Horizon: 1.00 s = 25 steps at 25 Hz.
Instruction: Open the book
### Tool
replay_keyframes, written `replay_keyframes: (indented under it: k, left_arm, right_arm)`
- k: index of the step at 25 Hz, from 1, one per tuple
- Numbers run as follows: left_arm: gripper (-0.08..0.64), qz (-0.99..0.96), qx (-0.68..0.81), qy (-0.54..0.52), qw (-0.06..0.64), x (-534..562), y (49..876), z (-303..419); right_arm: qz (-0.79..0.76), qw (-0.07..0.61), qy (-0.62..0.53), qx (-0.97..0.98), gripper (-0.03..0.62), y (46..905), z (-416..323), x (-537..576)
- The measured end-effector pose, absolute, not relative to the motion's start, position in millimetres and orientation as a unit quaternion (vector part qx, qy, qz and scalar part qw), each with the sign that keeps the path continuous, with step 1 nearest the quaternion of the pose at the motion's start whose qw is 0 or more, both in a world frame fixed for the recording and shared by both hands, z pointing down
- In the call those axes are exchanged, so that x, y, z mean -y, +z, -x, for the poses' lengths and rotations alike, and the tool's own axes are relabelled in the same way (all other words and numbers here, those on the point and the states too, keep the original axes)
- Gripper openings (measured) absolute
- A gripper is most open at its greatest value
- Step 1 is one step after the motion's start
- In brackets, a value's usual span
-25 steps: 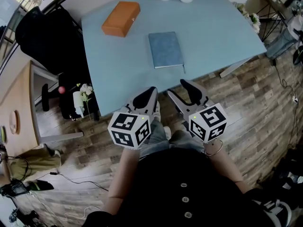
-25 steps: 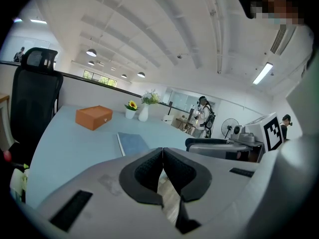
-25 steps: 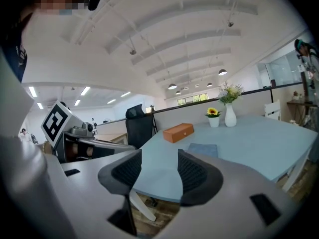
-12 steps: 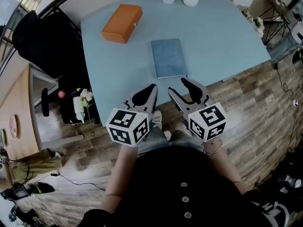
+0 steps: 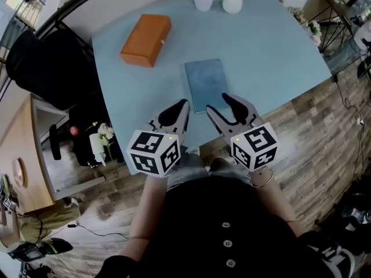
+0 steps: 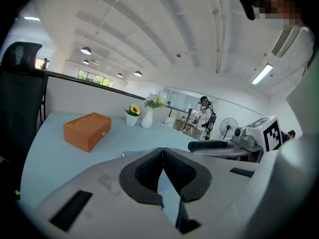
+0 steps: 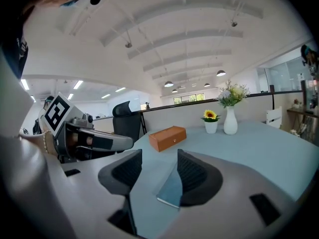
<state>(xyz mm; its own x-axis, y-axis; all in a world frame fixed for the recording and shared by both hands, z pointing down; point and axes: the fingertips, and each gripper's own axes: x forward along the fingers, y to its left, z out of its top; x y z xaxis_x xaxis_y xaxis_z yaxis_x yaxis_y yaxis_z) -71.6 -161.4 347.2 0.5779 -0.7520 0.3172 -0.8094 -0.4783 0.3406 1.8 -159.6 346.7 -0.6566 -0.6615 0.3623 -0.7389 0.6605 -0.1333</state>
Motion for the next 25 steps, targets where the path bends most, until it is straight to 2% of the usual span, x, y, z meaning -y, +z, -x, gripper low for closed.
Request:
replay_keyframes:
  k: [14,25]
  left_arm:
    - [0.013,-0.868,0.422,0.086,0.246,199,366,93]
    - [0.012,-0.864,0.413,0.092,0.272,192,387,88]
  right_arm:
    - [-0.416,0.157,0.146,0.884,0.206,363,19,197]
    - [-0.396,0.199,0.156,0.883,0.193,385,18,199]
